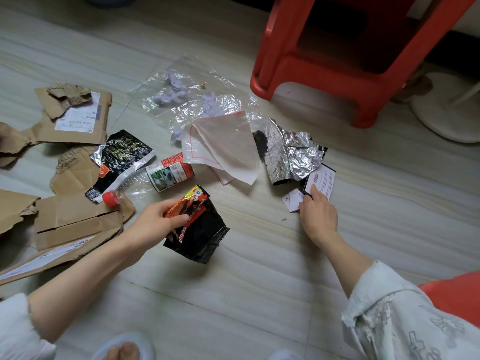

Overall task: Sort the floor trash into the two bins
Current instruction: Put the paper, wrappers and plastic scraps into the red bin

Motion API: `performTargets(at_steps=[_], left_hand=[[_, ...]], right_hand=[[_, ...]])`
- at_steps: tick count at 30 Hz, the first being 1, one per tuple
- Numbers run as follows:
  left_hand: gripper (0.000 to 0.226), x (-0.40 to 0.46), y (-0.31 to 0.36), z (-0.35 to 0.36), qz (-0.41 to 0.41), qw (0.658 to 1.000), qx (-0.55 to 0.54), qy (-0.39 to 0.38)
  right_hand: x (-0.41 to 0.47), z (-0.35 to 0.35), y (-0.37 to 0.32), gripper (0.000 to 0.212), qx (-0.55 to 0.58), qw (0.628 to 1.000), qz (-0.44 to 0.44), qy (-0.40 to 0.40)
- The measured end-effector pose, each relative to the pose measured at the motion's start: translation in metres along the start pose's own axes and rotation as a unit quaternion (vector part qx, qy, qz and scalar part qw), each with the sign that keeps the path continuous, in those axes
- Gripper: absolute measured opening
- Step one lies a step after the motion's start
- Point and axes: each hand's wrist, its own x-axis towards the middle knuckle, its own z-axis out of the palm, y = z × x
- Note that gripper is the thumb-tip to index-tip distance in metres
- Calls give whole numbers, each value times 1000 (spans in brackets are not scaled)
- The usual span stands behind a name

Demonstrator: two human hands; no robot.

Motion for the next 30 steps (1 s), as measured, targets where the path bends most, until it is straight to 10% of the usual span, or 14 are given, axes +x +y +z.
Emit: performTargets(at_steps=[9, 12, 16, 22, 30], left_hand=[[23, -2, -5, -6, 2, 1000, 5, 4], [26, 1, -8, -8, -2, 1000, 11, 9], [27, 1, -9, -6, -2, 1000, 15, -1], [29, 2, -5, -7, -5, 1000, 10, 8], [30, -3, -3, -1, -2, 1000, 10, -7]], right_hand=[[-38, 12, -7, 40, 53, 987, -56, 144], [-29, 1, -8, 30, 201, 969, 100, 105], [-13, -10, -10, 85, 285, 920, 270, 8], [-26, 10, -34, 83, 157, 983, 78, -61], [-29, 7, -36, 61, 72, 991, 59, -91]])
